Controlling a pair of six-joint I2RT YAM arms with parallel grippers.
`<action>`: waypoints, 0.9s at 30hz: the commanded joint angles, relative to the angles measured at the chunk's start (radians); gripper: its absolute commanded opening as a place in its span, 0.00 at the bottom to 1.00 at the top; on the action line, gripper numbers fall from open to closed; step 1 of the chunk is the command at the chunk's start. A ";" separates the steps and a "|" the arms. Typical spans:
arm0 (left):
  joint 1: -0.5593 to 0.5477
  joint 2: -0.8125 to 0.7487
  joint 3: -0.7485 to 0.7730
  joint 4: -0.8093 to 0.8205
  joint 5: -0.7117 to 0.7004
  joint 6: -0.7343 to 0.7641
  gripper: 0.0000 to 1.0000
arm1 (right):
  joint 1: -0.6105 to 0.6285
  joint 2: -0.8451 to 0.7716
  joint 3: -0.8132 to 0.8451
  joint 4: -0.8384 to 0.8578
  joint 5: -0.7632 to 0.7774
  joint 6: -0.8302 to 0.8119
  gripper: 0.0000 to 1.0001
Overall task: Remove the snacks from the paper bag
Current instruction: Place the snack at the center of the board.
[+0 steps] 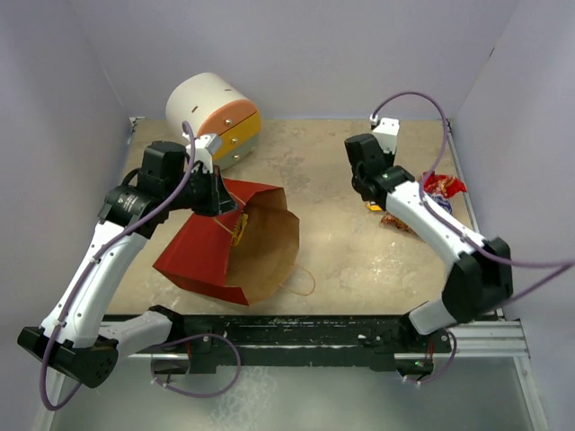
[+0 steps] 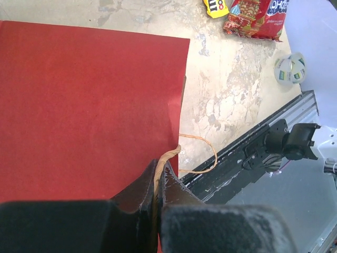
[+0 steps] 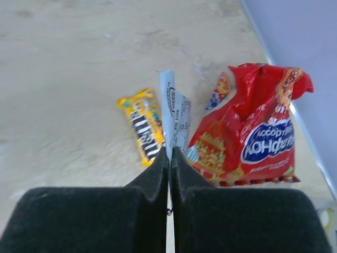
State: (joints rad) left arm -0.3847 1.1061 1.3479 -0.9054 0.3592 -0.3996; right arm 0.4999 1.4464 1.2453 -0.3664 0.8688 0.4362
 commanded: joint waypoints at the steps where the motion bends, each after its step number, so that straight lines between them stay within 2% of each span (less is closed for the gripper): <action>1: 0.002 -0.004 -0.001 0.029 0.018 0.028 0.00 | -0.108 0.120 0.118 -0.013 0.017 -0.098 0.00; 6: 0.002 -0.006 -0.001 0.021 0.014 0.026 0.00 | -0.185 0.244 0.143 0.033 -0.004 -0.178 0.00; 10: 0.001 -0.013 0.004 0.018 0.023 0.021 0.00 | -0.189 0.327 0.156 0.136 -0.042 -0.294 0.00; 14: 0.001 -0.023 -0.006 0.015 0.028 0.013 0.00 | -0.191 0.433 0.204 0.180 -0.011 -0.363 0.00; 19: 0.000 -0.036 -0.009 0.016 0.036 -0.010 0.00 | -0.195 0.512 0.256 0.194 -0.018 -0.369 0.03; 21: 0.001 -0.040 -0.007 0.017 0.036 -0.017 0.00 | -0.195 0.535 0.279 0.160 -0.053 -0.329 0.11; 24: 0.000 -0.040 0.000 0.020 0.034 -0.027 0.00 | -0.195 0.545 0.320 0.062 -0.111 -0.271 0.33; 27: 0.001 -0.042 0.003 0.025 0.032 -0.034 0.00 | -0.194 0.498 0.317 0.007 -0.181 -0.224 0.44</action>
State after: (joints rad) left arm -0.3847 1.0836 1.3430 -0.9073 0.3798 -0.4110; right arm 0.3058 2.0186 1.5158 -0.2810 0.7654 0.1394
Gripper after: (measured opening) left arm 0.009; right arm 0.396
